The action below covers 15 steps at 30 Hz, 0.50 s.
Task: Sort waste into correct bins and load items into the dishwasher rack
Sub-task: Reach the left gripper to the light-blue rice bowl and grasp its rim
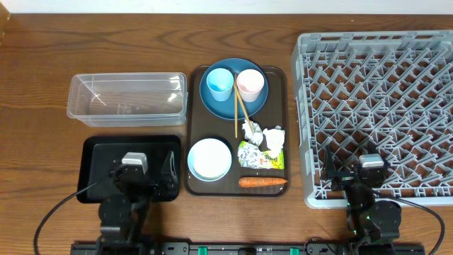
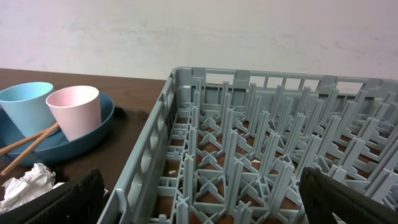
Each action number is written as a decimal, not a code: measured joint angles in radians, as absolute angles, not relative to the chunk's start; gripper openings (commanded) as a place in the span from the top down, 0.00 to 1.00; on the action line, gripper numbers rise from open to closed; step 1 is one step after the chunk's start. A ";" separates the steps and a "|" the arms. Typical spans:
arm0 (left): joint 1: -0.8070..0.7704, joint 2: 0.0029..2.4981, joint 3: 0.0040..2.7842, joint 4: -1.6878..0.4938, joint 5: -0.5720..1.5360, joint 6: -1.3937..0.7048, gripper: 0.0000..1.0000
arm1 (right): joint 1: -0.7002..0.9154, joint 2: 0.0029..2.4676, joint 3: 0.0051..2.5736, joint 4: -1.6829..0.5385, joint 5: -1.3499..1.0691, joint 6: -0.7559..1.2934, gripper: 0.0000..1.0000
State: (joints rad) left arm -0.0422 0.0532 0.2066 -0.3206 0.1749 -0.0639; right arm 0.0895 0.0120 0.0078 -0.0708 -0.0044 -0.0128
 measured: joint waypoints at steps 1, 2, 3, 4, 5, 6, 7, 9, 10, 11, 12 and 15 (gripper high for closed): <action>-0.042 0.063 0.237 -0.338 0.184 -0.065 0.02 | 0.089 0.012 0.008 -0.071 -0.004 -0.013 0.01; -0.042 0.075 0.274 -0.362 0.198 -0.065 0.02 | 0.090 0.012 0.008 -0.071 -0.004 -0.013 0.01; -0.042 0.091 0.315 -0.382 0.212 -0.068 0.02 | 0.090 0.012 0.008 -0.071 -0.004 -0.013 0.01; -0.042 0.104 0.344 -0.393 0.227 -0.068 0.02 | 0.090 0.012 0.008 -0.071 -0.004 -0.013 0.01; -0.042 0.120 0.378 -0.406 0.249 -0.071 0.02 | 0.090 0.012 0.008 -0.071 -0.004 -0.013 0.01; -0.042 0.138 0.411 -0.410 0.281 -0.072 0.02 | 0.090 0.012 0.008 -0.071 -0.004 -0.013 0.01; -0.042 0.152 0.437 -0.411 0.309 -0.072 0.02 | 0.090 0.012 0.008 -0.071 -0.004 -0.013 0.01; -0.042 0.176 0.479 -0.408 0.379 -0.075 0.02 | 0.090 0.012 0.008 -0.071 -0.004 -0.013 0.01; -0.042 0.183 0.492 -0.397 0.416 -0.075 0.02 | 0.090 0.012 0.008 -0.071 -0.004 -0.013 0.01; -0.042 0.184 0.496 -0.386 0.443 -0.075 0.02 | 0.090 0.012 0.008 -0.071 -0.004 -0.013 0.01; -0.042 0.185 0.499 -0.378 0.472 -0.078 0.02 | 0.089 0.012 0.008 -0.071 -0.004 -0.013 0.01; -0.042 0.186 0.499 -0.358 0.554 -0.086 0.02 | 0.089 0.012 0.008 -0.071 -0.004 -0.013 0.01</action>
